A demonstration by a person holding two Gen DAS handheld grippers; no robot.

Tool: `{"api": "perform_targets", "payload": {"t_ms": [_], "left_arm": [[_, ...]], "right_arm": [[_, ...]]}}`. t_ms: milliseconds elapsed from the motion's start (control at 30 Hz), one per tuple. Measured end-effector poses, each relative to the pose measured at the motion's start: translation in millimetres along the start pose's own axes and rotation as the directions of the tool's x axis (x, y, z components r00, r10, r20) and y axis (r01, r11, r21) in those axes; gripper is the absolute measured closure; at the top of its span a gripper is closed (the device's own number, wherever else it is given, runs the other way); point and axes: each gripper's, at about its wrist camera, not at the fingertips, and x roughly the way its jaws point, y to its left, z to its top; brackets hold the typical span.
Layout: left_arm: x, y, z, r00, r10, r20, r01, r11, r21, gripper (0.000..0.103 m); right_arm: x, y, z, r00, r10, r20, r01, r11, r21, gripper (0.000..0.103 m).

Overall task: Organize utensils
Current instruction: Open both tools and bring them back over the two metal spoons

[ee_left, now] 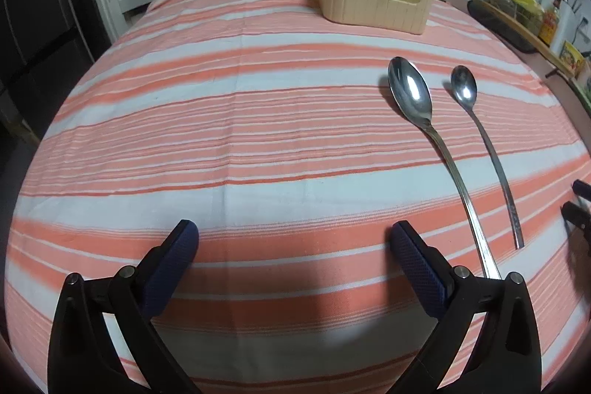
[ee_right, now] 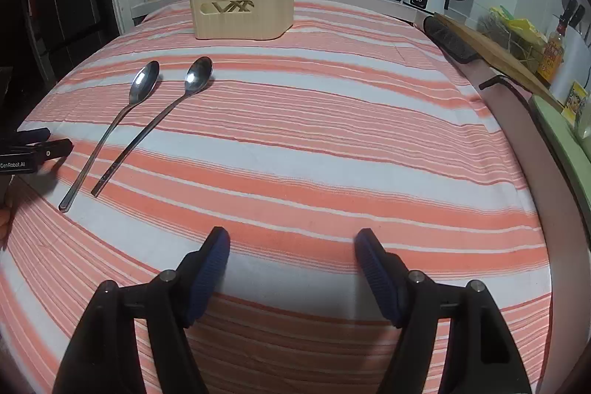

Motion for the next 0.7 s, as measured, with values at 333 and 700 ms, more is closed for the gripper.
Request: {"api": "perform_targets", "payload": {"t_ms": [333, 700], "left_arm": [[1, 0, 0, 1.0, -0.003, 0.0, 0.003, 1.0, -0.004, 0.0], [-2, 10, 1, 0.998, -0.06, 0.008, 0.06, 0.998, -0.028, 0.0]], "right_arm": [[1, 0, -1, 1.0, 0.006, -0.002, -0.006, 1.0, 0.01, 0.029], [1, 0, 0, 1.0, 0.008, -0.002, -0.008, 1.0, 0.013, 0.029]]}}
